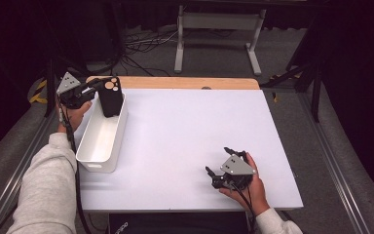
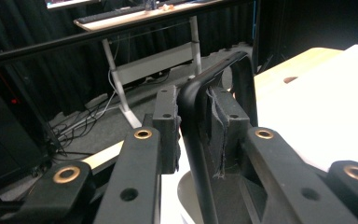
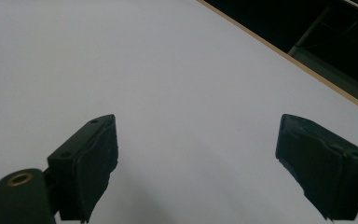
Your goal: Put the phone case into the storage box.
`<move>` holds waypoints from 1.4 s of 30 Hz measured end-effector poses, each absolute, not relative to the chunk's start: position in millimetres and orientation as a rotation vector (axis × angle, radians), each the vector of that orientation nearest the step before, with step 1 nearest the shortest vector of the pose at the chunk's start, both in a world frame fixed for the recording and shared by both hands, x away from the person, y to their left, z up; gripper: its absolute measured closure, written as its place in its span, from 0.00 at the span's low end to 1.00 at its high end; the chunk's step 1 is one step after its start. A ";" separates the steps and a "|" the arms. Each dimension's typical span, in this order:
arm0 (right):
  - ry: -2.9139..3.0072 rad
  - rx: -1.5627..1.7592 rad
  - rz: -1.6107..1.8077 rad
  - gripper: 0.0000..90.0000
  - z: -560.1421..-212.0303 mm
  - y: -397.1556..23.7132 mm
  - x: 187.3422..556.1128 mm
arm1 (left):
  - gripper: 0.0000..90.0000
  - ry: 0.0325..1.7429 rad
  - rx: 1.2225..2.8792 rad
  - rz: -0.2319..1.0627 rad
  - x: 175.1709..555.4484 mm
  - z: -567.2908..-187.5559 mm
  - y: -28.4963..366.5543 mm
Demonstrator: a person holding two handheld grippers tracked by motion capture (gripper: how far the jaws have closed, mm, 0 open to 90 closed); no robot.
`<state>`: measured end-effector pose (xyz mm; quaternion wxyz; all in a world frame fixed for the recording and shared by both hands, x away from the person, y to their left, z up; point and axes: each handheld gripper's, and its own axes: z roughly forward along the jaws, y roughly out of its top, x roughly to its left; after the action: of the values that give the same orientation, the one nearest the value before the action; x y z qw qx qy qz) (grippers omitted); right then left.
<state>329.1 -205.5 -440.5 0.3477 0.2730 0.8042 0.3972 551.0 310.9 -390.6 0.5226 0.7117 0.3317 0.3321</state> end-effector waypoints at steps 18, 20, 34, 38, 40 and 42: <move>2.091 0.694 1.042 0.15 -439.6 -206.7 328.3 | 0.79 0.890 1.798 0.763 559.0 -402.5 310.1; 2.093 0.696 1.045 0.15 -439.6 -206.9 328.5 | 0.79 0.891 1.804 0.756 559.3 -403.0 309.3; 2.090 0.691 1.059 0.15 -439.0 -209.2 328.7 | 0.68 0.899 1.780 0.783 552.9 -395.9 309.7; 2.084 0.688 1.069 0.15 -437.4 -211.7 327.8 | 0.64 0.917 1.780 0.805 548.7 -391.0 309.1; 2.081 0.691 1.079 0.15 -436.7 -213.2 328.0 | 0.64 0.920 1.779 0.808 546.4 -389.4 307.7; 2.080 0.693 1.080 0.15 -436.8 -214.3 327.9 | 0.63 0.925 1.782 0.817 543.1 -386.3 306.7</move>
<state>327.9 -214.3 -436.8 0.3419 0.2665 0.7998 0.4152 543.1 306.7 -386.3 0.4677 0.7266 0.3771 0.3332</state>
